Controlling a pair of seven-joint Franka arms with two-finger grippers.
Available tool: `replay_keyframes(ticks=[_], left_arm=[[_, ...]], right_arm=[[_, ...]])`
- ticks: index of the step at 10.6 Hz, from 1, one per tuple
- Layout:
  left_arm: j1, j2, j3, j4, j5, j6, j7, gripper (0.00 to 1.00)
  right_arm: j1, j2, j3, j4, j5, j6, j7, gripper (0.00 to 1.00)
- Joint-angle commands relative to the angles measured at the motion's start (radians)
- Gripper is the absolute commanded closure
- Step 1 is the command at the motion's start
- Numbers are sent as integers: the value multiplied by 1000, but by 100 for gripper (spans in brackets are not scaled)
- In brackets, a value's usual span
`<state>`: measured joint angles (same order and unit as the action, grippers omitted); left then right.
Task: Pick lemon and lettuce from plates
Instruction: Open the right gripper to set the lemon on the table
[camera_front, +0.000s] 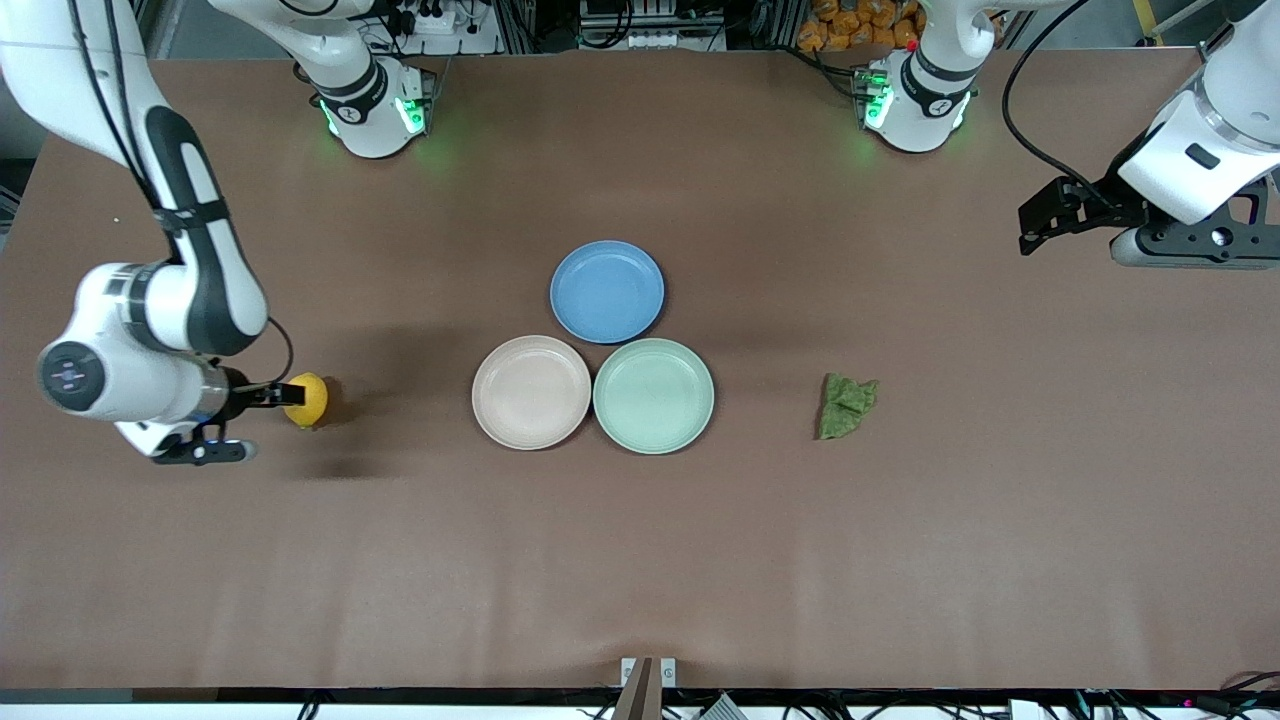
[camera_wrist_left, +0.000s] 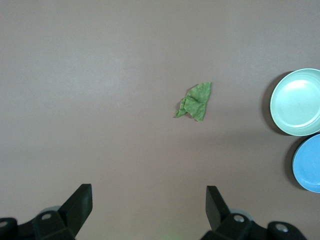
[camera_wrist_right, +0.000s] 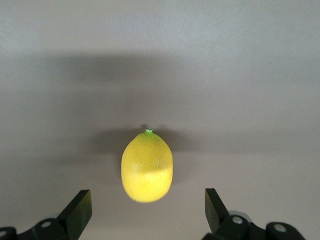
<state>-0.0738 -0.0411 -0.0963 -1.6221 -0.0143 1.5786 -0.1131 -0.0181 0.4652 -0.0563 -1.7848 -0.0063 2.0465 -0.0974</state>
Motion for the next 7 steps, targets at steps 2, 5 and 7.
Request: replay_keyframes(ticks=[2, 5, 7], left_arm=[[8, 4, -5, 16, -12, -25, 24, 0], [12, 6, -3, 18, -13, -29, 26, 0], [12, 9, -3, 16, -12, -29, 23, 0]], right_arm=[[-17, -8, 12, 168, 2, -176, -1, 0], [-17, -40, 12, 272, 0, -325, 2, 0], [-19, -95, 10, 285, 0, -379, 2, 0]])
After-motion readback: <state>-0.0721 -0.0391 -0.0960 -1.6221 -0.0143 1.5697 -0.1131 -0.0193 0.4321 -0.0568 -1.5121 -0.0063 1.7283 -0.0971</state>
